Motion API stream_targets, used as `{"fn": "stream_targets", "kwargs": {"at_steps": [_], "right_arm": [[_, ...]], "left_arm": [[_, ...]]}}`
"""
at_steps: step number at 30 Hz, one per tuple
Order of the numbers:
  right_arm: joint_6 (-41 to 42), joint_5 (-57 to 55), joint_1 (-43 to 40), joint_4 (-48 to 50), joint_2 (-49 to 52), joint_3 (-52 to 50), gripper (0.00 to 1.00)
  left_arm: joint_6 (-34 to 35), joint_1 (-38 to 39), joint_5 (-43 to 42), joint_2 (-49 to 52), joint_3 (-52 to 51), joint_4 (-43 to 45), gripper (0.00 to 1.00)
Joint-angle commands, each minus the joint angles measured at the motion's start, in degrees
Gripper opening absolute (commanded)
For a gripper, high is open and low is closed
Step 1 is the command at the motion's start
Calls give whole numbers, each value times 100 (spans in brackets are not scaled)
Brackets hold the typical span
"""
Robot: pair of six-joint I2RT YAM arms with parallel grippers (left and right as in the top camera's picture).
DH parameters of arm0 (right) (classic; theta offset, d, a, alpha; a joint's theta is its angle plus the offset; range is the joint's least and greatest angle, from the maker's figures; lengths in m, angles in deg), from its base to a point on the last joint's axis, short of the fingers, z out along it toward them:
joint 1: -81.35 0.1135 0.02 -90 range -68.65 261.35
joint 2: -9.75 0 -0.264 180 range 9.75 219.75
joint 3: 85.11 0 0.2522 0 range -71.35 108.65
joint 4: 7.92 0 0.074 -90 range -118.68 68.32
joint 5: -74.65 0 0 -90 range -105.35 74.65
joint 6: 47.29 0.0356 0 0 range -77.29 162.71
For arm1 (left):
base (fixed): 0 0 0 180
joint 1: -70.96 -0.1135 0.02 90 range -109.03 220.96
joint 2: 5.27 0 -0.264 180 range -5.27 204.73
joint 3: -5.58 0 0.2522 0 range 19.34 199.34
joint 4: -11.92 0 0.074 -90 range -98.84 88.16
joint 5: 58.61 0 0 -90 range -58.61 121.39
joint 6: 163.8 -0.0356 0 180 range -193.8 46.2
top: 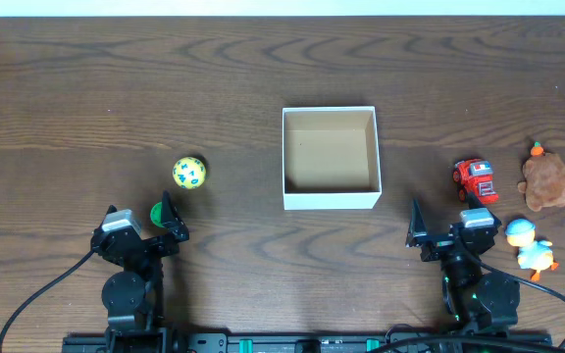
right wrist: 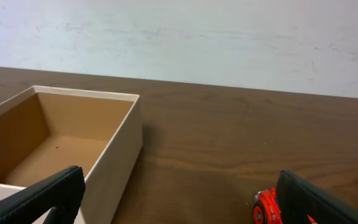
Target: Pack container
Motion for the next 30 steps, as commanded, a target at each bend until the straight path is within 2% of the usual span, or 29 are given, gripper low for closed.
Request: {"fn": "stream_targets", "kwargs": {"at_steps": [1, 19, 22, 28, 30], "right_arm": [[-83, 35, -48, -22, -35, -7, 99], [-74, 127, -46, -11, -33, -7, 99], [317, 120, -46, -15, -28, -7, 99], [518, -83, -48, -33, 168, -4, 99], [586, -140, -55, -68, 319, 46, 99]], "left_arm": [[4, -9, 26, 13, -118, -219, 98], [4, -9, 26, 13, -118, -219, 98], [4, -9, 26, 13, -118, -219, 98], [22, -9, 24, 72, -92, -247, 98], [212, -9, 26, 122, 24, -367, 98]]}}
